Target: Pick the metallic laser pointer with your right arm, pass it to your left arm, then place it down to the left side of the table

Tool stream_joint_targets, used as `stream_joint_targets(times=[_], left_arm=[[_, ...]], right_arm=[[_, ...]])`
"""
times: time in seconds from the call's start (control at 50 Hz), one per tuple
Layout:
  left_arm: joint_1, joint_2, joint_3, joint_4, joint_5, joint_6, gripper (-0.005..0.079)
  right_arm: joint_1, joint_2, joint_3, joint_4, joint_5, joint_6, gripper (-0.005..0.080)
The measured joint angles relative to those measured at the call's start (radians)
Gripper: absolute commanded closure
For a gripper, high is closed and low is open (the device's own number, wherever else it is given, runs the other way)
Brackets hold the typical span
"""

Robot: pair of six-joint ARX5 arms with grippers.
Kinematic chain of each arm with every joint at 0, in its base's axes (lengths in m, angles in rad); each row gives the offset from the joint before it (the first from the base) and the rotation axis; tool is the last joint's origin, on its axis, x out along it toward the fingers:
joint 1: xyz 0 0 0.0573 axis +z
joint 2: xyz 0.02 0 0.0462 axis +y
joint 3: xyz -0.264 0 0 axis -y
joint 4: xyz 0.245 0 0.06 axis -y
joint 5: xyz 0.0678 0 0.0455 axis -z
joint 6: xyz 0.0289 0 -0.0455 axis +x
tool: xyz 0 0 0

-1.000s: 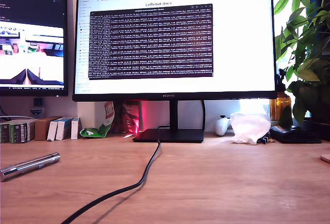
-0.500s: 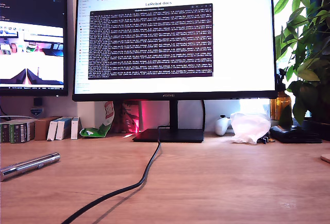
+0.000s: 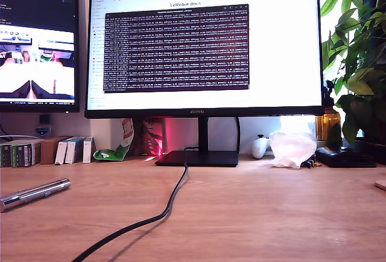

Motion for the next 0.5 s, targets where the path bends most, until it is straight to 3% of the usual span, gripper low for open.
stream_joint_targets(times=[0.5], left_arm=[[0.002,0.000,0.000,0.000,0.000,0.000,0.0764]], right_arm=[[-0.019,0.000,0.000,0.000,0.000,0.000,0.0729]])
